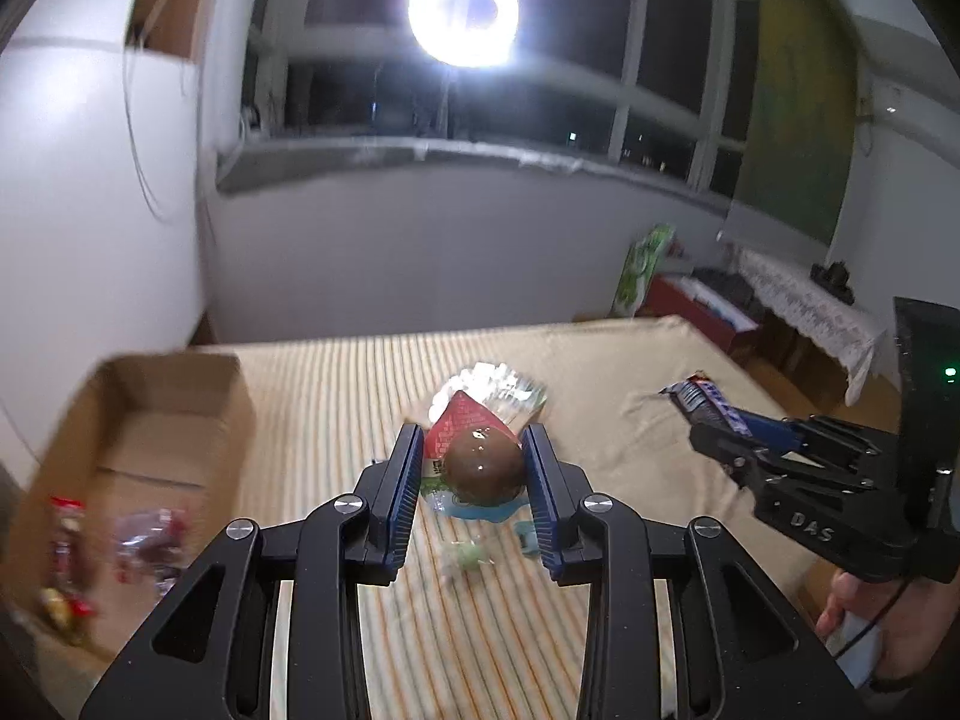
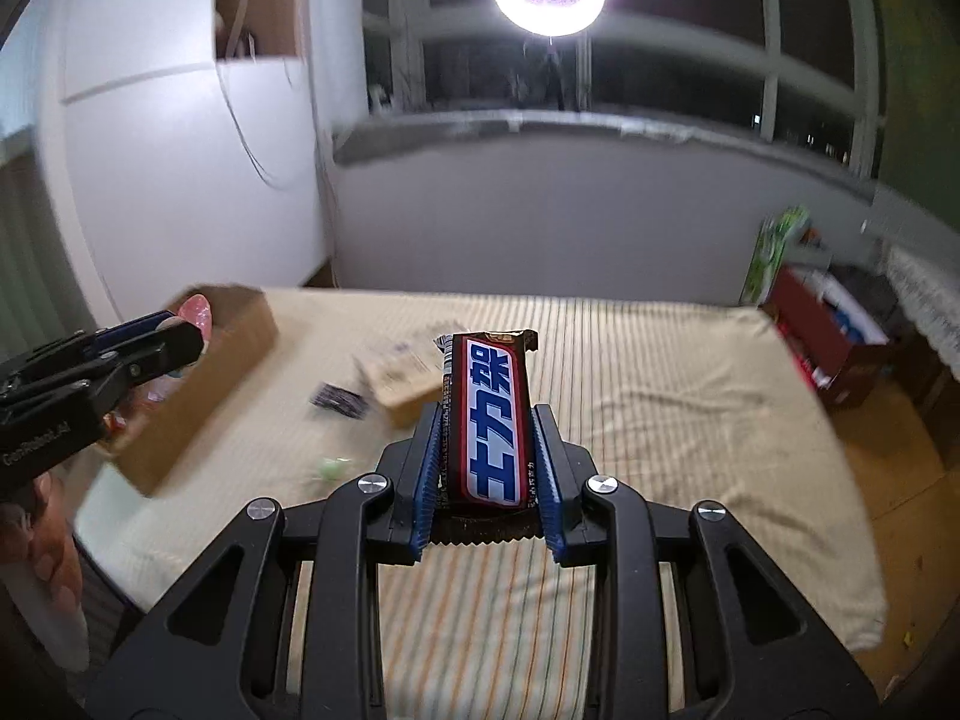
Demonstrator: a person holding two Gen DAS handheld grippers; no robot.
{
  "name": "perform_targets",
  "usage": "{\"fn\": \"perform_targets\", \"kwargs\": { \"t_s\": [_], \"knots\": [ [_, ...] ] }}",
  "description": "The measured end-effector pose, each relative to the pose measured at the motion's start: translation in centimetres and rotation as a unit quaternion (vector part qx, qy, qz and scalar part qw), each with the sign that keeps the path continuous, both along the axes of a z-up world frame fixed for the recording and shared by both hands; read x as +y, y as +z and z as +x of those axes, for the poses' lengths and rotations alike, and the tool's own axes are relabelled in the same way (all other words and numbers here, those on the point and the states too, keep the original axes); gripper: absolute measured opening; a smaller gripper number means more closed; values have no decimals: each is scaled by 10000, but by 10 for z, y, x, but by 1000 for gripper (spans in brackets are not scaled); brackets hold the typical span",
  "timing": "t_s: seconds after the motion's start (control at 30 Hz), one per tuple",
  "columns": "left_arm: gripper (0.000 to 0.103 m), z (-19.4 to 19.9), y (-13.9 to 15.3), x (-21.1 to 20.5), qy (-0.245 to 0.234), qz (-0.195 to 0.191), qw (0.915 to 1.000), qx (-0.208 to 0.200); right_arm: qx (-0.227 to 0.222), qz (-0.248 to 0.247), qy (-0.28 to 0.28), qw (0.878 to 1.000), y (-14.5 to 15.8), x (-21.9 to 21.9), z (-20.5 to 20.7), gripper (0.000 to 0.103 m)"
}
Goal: Organize snacks
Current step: 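Carry the egg and chocolate bar toward the box with both grippers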
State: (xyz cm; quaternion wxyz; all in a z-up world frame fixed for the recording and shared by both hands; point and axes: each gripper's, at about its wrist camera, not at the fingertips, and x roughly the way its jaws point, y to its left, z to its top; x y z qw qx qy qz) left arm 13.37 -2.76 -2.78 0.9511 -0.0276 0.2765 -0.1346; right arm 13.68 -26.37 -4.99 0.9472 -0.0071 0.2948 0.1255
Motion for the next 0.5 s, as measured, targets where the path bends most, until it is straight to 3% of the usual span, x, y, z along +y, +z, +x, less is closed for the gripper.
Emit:
{"fn": "perform_targets", "kwargs": {
  "t_s": [0.27,0.5],
  "knots": [
    [32,-69,45,-1,-48,109,9975,-698,-282,34,-122,9995,22,3,-48,29],
    [32,-69,45,-8,-97,165,9966,-807,-127,83,-197,9997,6,-3,-46,30]
  ]
}}
